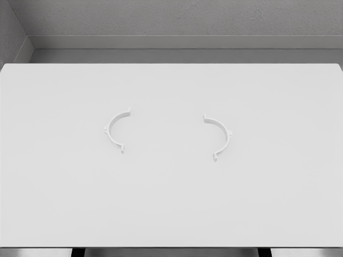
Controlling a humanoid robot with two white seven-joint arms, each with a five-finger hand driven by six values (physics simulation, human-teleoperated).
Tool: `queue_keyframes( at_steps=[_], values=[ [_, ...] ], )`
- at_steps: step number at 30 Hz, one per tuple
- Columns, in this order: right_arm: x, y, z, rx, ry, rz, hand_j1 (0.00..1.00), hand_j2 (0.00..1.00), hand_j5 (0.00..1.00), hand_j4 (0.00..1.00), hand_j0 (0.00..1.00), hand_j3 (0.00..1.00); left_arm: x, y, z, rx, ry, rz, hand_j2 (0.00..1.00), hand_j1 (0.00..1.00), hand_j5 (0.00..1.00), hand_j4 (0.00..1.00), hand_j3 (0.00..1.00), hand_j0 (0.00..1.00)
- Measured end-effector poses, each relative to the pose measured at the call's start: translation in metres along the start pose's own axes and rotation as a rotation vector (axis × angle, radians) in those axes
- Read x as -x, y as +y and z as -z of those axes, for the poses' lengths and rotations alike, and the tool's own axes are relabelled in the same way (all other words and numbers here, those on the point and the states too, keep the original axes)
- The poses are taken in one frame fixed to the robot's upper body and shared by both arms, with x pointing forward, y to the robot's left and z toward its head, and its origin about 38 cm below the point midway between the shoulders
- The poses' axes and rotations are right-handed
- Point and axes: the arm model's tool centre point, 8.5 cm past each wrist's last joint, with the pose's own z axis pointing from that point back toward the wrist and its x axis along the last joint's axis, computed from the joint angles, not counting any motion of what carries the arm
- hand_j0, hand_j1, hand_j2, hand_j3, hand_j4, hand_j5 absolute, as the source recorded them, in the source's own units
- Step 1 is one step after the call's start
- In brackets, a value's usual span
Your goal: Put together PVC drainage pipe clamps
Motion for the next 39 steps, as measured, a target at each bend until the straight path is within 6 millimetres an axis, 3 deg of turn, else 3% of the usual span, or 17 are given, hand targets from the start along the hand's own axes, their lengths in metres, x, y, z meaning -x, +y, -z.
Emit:
queue_keyframes(
  at_steps=[15, 17, 18, 19, 21, 24, 26, 28, 32, 34, 35, 36, 39],
  values=[
    [0.0, 0.0, 0.0, 0.0, 0.0, -0.001, 1.0, 1.0, 1.0, 1.0, 1.0, 1.0, -0.004, 0.002, 0.001, -0.002, -0.007, 0.005, 1.0, 1.0, 1.0, 1.0, 1.0, 1.0],
    [0.0, 0.0, 0.0, 0.0, 0.0, 0.0, 1.0, 1.0, 1.0, 1.0, 1.0, 1.0, 0.002, 0.027, -0.006, -0.04, 0.004, 0.018, 1.0, 1.0, 1.0, 1.0, 1.0, 1.0],
    [0.0, 0.0, 0.0, 0.0, 0.0, 0.0, 1.0, 1.0, 1.0, 1.0, 1.0, 1.0, 0.012, 0.059, -0.016, -0.09, 0.024, 0.032, 1.0, 1.0, 1.0, 1.0, 1.0, 1.0],
    [0.0, 0.0, 0.0, 0.0, 0.0, 0.0, 1.0, 1.0, 1.0, 1.0, 1.0, 1.0, 0.024, 0.103, -0.034, -0.159, 0.049, 0.047, 1.0, 1.0, 1.0, 1.0, 1.0, 1.0],
    [0.0, 0.0, 0.0, 0.0, 0.0, 0.0, 1.0, 1.0, 1.0, 1.0, 1.0, 1.0, 0.05, 0.215, -0.097, -0.349, 0.116, 0.086, 1.0, 1.0, 1.0, 1.0, 1.0, 1.0],
    [0.0, 0.0, 0.0, 0.0, 0.0, 0.0, 1.0, 1.0, 1.0, 1.0, 1.0, 1.0, 0.076, 0.359, -0.235, -0.638, 0.222, 0.142, 1.0, 1.0, 1.0, 1.0, 1.0, 1.0],
    [0.0, 0.0, 0.0, 0.0, 0.0, -0.001, 1.0, 1.0, 1.0, 1.0, 1.0, 1.0, 0.077, 0.424, -0.333, -0.811, 0.276, 0.173, 1.0, 1.0, 1.0, 1.0, 1.0, 1.0],
    [0.0, 0.0, 0.0, 0.0, 0.0, 0.0, 1.0, 1.0, 1.0, 1.0, 1.0, 1.0, 0.073, 0.453, -0.393, -0.91, 0.302, 0.189, 1.0, 1.0, 1.0, 1.0, 1.0, 1.0],
    [0.0, 0.0, 0.0, 0.0, 0.0, 0.0, 1.0, 1.0, 1.0, 1.0, 1.0, 1.0, 0.065, 0.476, -0.453, -1.002, 0.329, 0.22, 1.0, 1.0, 1.0, 1.0, 1.0, 1.0],
    [-0.006, 0.0, 0.001, 0.0, -0.011, 0.0, 1.0, 1.0, 1.0, 1.0, 1.0, 1.0, 0.047, 0.493, -0.493, -1.081, 0.309, 0.243, 1.0, 1.0, 1.0, 1.0, 1.0, 1.0],
    [-0.036, -0.001, 0.002, 0.001, -0.06, -0.006, 1.0, 1.0, 1.0, 1.0, 1.0, 1.0, 0.042, 0.497, -0.507, -1.105, 0.308, 0.254, 1.0, 1.0, 1.0, 1.0, 1.0, 1.0],
    [-0.052, -0.001, 0.003, 0.001, -0.086, -0.01, 1.0, 1.0, 1.0, 1.0, 1.0, 1.0, 0.037, 0.5, -0.516, -1.121, 0.302, 0.268, 1.0, 1.0, 1.0, 1.0, 1.0, 1.0],
    [-0.047, -0.001, 0.003, 0.001, -0.076, -0.014, 1.0, 1.0, 1.0, 1.0, 1.0, 1.0, 0.027, 0.504, -0.526, -1.128, 0.293, 0.322, 1.0, 1.0, 1.0, 1.0, 1.0, 1.0]
  ],
)
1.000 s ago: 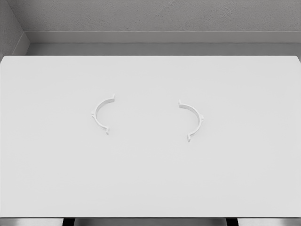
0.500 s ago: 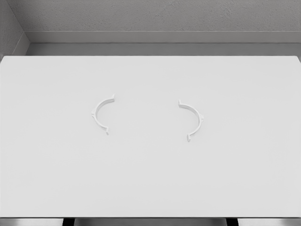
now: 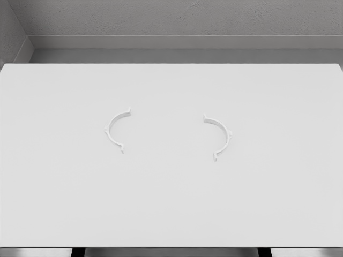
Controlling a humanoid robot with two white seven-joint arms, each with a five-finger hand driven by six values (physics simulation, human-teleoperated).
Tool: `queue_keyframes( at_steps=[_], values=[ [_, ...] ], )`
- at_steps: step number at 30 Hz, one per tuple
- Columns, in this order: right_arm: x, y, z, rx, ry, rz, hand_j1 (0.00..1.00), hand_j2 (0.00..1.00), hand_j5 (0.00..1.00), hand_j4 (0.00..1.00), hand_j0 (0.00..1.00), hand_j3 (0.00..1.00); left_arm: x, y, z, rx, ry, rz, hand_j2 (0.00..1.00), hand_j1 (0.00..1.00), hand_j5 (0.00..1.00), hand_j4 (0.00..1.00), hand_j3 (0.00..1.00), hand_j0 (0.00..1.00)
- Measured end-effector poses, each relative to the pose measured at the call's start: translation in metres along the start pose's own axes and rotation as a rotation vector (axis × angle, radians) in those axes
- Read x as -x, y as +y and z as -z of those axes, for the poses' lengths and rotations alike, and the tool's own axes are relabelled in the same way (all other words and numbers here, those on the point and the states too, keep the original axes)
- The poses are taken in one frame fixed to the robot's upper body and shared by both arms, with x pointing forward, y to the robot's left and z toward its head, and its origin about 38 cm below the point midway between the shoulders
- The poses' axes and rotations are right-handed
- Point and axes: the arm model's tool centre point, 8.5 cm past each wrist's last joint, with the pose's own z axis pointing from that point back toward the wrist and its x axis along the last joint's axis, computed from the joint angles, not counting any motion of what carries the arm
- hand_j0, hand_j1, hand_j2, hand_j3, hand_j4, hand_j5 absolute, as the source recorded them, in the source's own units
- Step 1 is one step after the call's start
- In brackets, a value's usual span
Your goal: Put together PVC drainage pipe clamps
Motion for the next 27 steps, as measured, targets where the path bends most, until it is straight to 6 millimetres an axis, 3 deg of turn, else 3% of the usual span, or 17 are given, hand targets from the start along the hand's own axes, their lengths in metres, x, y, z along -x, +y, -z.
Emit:
queue_keyframes(
  at_steps=[5, 7, 8, 9, 11, 13, 14, 15, 16, 18, 20, 21, 23, 24, 27],
  values=[
    [0.006, 0.0, -0.001, 0.001, 0.014, 0.003, 1.0, 1.0, 1.0, 1.0, 1.0, 1.0, -0.011, 0.019, -0.001, -0.039, -0.043, -0.016, 1.0, 1.0, 1.0, 1.0, 1.0, 1.0],
    [0.024, -0.01, -0.005, 0.018, 0.045, 0.003, 1.0, 1.0, 1.0, 1.0, 1.0, 1.0, -0.022, 0.062, -0.007, -0.132, -0.08, -0.068, 1.0, 1.0, 1.0, 1.0, 1.0, 1.0],
    [0.044, -0.042, -0.015, 0.068, 0.076, 0.002, 1.0, 1.0, 1.0, 1.0, 1.0, 1.0, -0.041, 0.091, -0.011, -0.2, -0.141, -0.094, 1.0, 1.0, 1.0, 1.0, 1.0, 1.0],
    [0.054, -0.09, -0.031, 0.146, 0.093, -0.003, 1.0, 1.0, 1.0, 1.0, 1.0, 1.0, -0.069, 0.127, -0.019, -0.285, -0.231, -0.11, 1.0, 1.0, 1.0, 1.0, 1.0, 1.0],
    [0.044, -0.201, -0.078, 0.333, 0.085, -0.019, 1.0, 1.0, 1.0, 1.0, 1.0, 1.0, -0.128, 0.19, -0.048, -0.443, -0.424, -0.09, 1.0, 1.0, 1.0, 1.0, 1.0, 1.0],
    [-0.025, -0.312, -0.146, 0.54, -0.026, -0.034, 1.0, 1.0, 1.0, 1.0, 1.0, 1.0, -0.19, 0.216, -0.079, -0.536, -0.608, -0.018, 1.0, 1.0, 1.0, 1.0, 1.0, 1.0],
    [-0.048, -0.362, -0.192, 0.645, -0.064, -0.051, 1.0, 1.0, 1.0, 1.0, 1.0, 1.0, -0.225, 0.219, -0.094, -0.572, -0.708, 0.009, 1.0, 1.0, 1.0, 1.0, 1.0, 1.0],
    [-0.056, -0.406, -0.244, 0.748, -0.069, -0.091, 1.0, 1.0, 1.0, 1.0, 1.0, 1.0, -0.26, 0.216, -0.111, -0.598, -0.812, 0.037, 1.0, 1.0, 1.0, 1.0, 1.0, 1.0],
    [-0.065, -0.444, -0.299, 0.851, -0.071, -0.138, 1.0, 1.0, 1.0, 1.0, 1.0, 1.0, -0.301, 0.2, -0.127, -0.606, -0.945, 0.067, 1.0, 1.0, 1.0, 1.0, 1.0, 1.0],
    [-0.081, -0.501, -0.421, 1.056, -0.077, -0.203, 1.0, 1.0, 1.0, 1.0, 1.0, 1.0, -0.382, 0.151, -0.174, -0.62, -1.276, 0.136, 1.0, 1.0, 1.0, 1.0, 1.0, 1.0],
    [-0.085, -0.529, -0.544, 1.248, -0.072, -0.245, 1.0, 1.0, 1.0, 1.0, 1.0, 1.0, -0.431, 0.096, -0.226, -0.62, -1.54, 0.187, 1.0, 1.0, 1.0, 1.0, 1.0, 1.0],
    [-0.086, -0.534, -0.592, 1.321, -0.068, -0.257, 1.0, 1.0, 1.0, 1.0, 1.0, 1.0, -0.444, 0.061, -0.246, -0.587, -1.64, 0.213, 1.0, 1.0, 1.0, 1.0, 1.0, 1.0],
    [-0.084, -0.534, -0.657, 1.422, -0.054, -0.263, 1.0, 1.0, 1.0, 1.0, 1.0, 1.0, -0.456, 0.003, -0.267, -0.512, -1.765, 0.174, 1.0, 1.0, 1.0, 1.0, 1.0, 1.0],
    [-0.082, -0.533, -0.68, 1.458, -0.047, -0.265, 1.0, 1.0, 1.0, 1.0, 1.0, 1.0, -0.455, -0.022, -0.259, -0.459, -1.762, 0.144, 1.0, 1.0, 1.0, 1.0, 1.0, 1.0],
    [-0.084, -0.529, -0.716, 1.516, -0.03, -0.292, 1.0, 1.0, 1.0, 1.0, 1.0, 1.0, -0.458, -0.049, -0.237, -0.383, -1.728, 0.002, 1.0, 1.0, 1.0, 1.0, 1.0, 1.0]
  ],
)
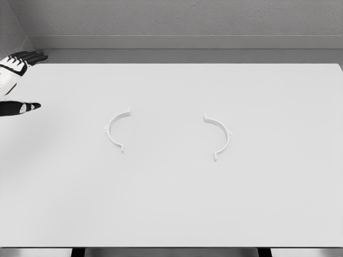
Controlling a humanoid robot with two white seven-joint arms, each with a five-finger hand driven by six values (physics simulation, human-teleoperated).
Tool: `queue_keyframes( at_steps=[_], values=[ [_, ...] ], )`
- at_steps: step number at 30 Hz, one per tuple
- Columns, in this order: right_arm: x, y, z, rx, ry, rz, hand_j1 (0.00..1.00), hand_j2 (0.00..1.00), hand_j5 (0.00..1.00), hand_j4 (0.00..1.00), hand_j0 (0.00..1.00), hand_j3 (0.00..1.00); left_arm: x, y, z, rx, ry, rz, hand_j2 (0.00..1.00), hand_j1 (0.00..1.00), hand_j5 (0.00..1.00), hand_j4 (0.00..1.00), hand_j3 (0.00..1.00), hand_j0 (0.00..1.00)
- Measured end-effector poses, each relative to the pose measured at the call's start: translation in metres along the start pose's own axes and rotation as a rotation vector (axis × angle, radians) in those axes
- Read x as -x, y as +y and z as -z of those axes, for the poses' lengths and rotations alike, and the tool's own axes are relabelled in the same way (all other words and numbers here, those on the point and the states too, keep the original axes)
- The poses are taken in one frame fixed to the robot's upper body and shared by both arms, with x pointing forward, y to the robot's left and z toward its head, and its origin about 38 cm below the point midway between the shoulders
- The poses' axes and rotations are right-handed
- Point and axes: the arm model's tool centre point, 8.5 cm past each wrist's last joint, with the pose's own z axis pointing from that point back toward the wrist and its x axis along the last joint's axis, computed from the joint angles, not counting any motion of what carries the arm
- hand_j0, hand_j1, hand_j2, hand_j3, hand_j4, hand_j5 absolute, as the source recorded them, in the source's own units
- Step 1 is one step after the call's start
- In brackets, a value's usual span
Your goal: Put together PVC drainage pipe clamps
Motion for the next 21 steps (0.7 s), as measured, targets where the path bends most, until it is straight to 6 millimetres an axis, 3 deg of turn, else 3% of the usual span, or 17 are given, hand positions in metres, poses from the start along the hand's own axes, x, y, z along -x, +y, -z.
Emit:
queue_keyframes(
  at_steps=[2, 3, 6, 7, 9, 10, 12, 15, 16, 18, 21],
  values=[
    [-0.022, -0.017, 0.0, 0.026, -0.091, -0.036, 1.0, 1.0, 1.0, 1.0, 1.0, 1.0, 0.004, -0.031, -0.014, 0.016, 0.044, -0.079, 1.0, 1.0, 1.0, 1.0, 1.0, 1.0],
    [-0.041, -0.028, -0.001, 0.046, -0.18, -0.058, 1.0, 1.0, 1.0, 1.0, 1.0, 1.0, 0.006, -0.035, -0.017, 0.0, 0.058, -0.099, 1.0, 1.0, 1.0, 1.0, 1.0, 1.0],
    [-0.101, -0.078, -0.02, 0.137, -0.48, -0.133, 1.0, 1.0, 1.0, 1.0, 1.0, 1.0, 0.007, -0.028, -0.017, -0.07, 0.073, -0.116, 1.0, 1.0, 1.0, 1.0, 1.0, 1.0],
    [-0.114, -0.096, -0.03, 0.194, -0.568, -0.067, 1.0, 1.0, 1.0, 1.0, 1.0, 1.0, 0.006, -0.027, -0.016, -0.08, 0.073, -0.115, 1.0, 1.0, 1.0, 1.0, 1.0, 1.0],
    [-0.135, -0.105, -0.04, 0.218, -0.707, 0.069, 1.0, 1.0, 1.0, 1.0, 1.0, 1.0, 0.005, -0.023, -0.015, -0.095, 0.069, -0.109, 1.0, 1.0, 1.0, 1.0, 1.0, 1.0],
    [-0.157, -0.1, -0.046, 0.172, -0.799, 0.078, 1.0, 1.0, 1.0, 1.0, 1.0, 1.0, 0.005, -0.021, -0.014, -0.101, 0.068, -0.106, 1.0, 1.0, 1.0, 1.0, 1.0, 1.0],
    [-0.228, -0.082, -0.071, 0.094, -1.056, 0.068, 1.0, 1.0, 1.0, 1.0, 1.0, 1.0, 0.004, -0.015, -0.009, -0.113, 0.06, -0.089, 1.0, 1.0, 1.0, 1.0, 1.0, 1.0],
    [-0.319, -0.059, -0.135, 0.067, -1.383, -0.053, 1.0, 1.0, 1.0, 1.0, 1.0, 1.0, 0.0, -0.018, -0.002, -0.097, 0.052, -0.064, 1.0, 1.0, 1.0, 1.0, 1.0, 1.0],
    [-0.342, -0.064, -0.165, 0.103, -1.491, -0.086, 1.0, 1.0, 1.0, 1.0, 1.0, 1.0, -0.003, -0.015, 0.007, -0.104, 0.033, -0.058, 1.0, 1.0, 1.0, 1.0, 1.0, 1.0],
    [-0.38, -0.079, -0.237, 0.205, -1.707, -0.159, 1.0, 1.0, 1.0, 1.0, 1.0, 1.0, -0.011, -0.023, 0.018, -0.081, 0.007, -0.052, 1.0, 1.0, 1.0, 1.0, 1.0, 1.0],
    [-0.414, -0.062, -0.34, 0.279, -1.995, -0.326, 1.0, 1.0, 1.0, 1.0, 1.0, 1.0, -0.019, -0.036, 0.025, -0.046, -0.012, -0.051, 1.0, 1.0, 1.0, 1.0, 1.0, 1.0]
  ],
)
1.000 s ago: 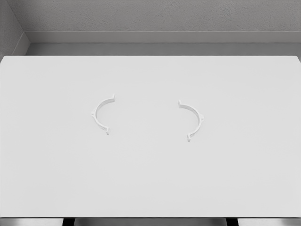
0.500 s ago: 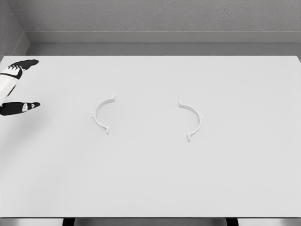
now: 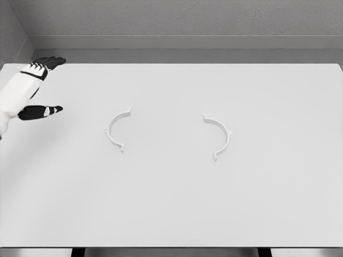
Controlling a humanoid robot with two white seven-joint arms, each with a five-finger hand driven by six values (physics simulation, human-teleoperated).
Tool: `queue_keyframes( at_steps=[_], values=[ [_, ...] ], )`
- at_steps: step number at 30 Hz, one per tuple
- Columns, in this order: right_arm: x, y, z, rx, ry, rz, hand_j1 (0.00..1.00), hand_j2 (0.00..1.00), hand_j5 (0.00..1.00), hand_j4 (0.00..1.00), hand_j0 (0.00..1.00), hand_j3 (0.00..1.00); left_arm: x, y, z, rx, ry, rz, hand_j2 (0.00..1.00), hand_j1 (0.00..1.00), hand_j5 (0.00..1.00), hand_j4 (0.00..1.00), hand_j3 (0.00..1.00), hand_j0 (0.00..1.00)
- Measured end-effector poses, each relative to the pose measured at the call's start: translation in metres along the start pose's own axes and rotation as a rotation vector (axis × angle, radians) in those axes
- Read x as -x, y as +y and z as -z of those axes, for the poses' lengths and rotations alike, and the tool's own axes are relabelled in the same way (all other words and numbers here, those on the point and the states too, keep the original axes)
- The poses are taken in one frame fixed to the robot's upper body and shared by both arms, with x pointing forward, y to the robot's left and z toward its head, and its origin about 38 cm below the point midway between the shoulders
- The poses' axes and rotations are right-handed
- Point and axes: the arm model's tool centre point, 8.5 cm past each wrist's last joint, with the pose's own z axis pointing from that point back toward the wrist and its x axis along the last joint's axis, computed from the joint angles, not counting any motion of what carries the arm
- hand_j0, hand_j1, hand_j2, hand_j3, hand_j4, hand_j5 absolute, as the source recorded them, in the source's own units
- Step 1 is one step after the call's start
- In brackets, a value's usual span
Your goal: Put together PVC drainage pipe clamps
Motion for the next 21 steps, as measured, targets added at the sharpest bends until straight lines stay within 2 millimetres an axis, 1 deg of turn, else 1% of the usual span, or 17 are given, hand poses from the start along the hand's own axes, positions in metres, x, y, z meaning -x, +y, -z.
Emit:
queue_keyframes(
  at_steps=[1, 2, 4, 6, 8, 10, 12, 14, 15, 16, 18, 19, 21],
  values=[
    [-0.021, 0.001, 0.021, 0.003, -0.084, -0.02, 1.0, 1.0, 1.0, 1.0, 1.0, 1.0, -0.001, -0.002, 0.001, 0.006, -0.003, -0.001, 1.0, 1.0, 1.0, 1.0, 1.0, 1.0],
    [-0.039, 0.008, 0.041, 0.003, -0.161, -0.014, 1.0, 1.0, 1.0, 1.0, 1.0, 1.0, -0.002, -0.004, 0.002, 0.01, -0.005, -0.001, 1.0, 1.0, 1.0, 1.0, 1.0, 1.0],
    [-0.069, 0.014, 0.078, 0.02, -0.279, -0.023, 1.0, 1.0, 1.0, 1.0, 1.0, 1.0, -0.003, -0.006, 0.002, 0.015, -0.008, -0.002, 1.0, 1.0, 1.0, 1.0, 1.0, 1.0],
    [-0.096, 0.031, 0.115, 0.006, -0.361, -0.028, 1.0, 1.0, 1.0, 1.0, 1.0, 1.0, -0.003, -0.008, 0.003, 0.018, -0.008, -0.002, 1.0, 1.0, 1.0, 1.0, 1.0, 1.0],
    [-0.116, 0.044, 0.137, -0.008, -0.418, -0.024, 1.0, 1.0, 1.0, 1.0, 1.0, 1.0, -0.003, -0.008, 0.003, 0.018, -0.007, -0.003, 1.0, 1.0, 1.0, 1.0, 1.0, 1.0],
    [-0.131, 0.052, 0.153, -0.006, -0.463, -0.015, 1.0, 1.0, 1.0, 1.0, 1.0, 1.0, -0.002, -0.008, 0.003, 0.019, -0.004, -0.003, 1.0, 1.0, 1.0, 1.0, 1.0, 1.0],
    [-0.139, 0.055, 0.16, -0.006, -0.486, -0.009, 1.0, 1.0, 1.0, 1.0, 1.0, 1.0, -0.002, -0.008, 0.002, 0.02, -0.003, -0.003, 1.0, 1.0, 1.0, 1.0, 1.0, 1.0],
    [-0.141, 0.062, 0.161, -0.02, -0.493, -0.001, 1.0, 1.0, 1.0, 1.0, 1.0, 1.0, -0.002, -0.009, 0.003, 0.021, -0.003, -0.003, 1.0, 1.0, 1.0, 1.0, 1.0, 1.0],
    [-0.14, 0.071, 0.159, -0.042, -0.491, 0.008, 1.0, 1.0, 1.0, 1.0, 1.0, 1.0, -0.002, -0.009, 0.003, 0.022, -0.003, -0.003, 1.0, 1.0, 1.0, 1.0, 1.0, 1.0],
    [-0.138, 0.084, 0.154, -0.075, -0.488, 0.022, 1.0, 1.0, 1.0, 1.0, 1.0, 1.0, -0.002, -0.009, 0.003, 0.023, -0.002, -0.002, 1.0, 1.0, 1.0, 1.0, 1.0, 1.0],
    [-0.132, 0.104, 0.142, -0.139, -0.469, 0.037, 1.0, 1.0, 1.0, 1.0, 1.0, 1.0, -0.002, -0.01, 0.003, 0.024, -0.002, -0.001, 1.0, 1.0, 1.0, 1.0, 1.0, 1.0],
    [-0.128, 0.109, 0.136, -0.162, -0.457, 0.038, 1.0, 1.0, 1.0, 1.0, 1.0, 1.0, -0.002, -0.01, 0.003, 0.025, -0.002, 0.0, 1.0, 1.0, 1.0, 1.0, 1.0, 1.0],
    [-0.123, 0.113, 0.128, -0.187, -0.443, 0.033, 1.0, 1.0, 1.0, 1.0, 1.0, 1.0, -0.002, -0.01, 0.003, 0.025, -0.002, 0.001, 1.0, 1.0, 1.0, 1.0, 1.0, 1.0]
  ],
)
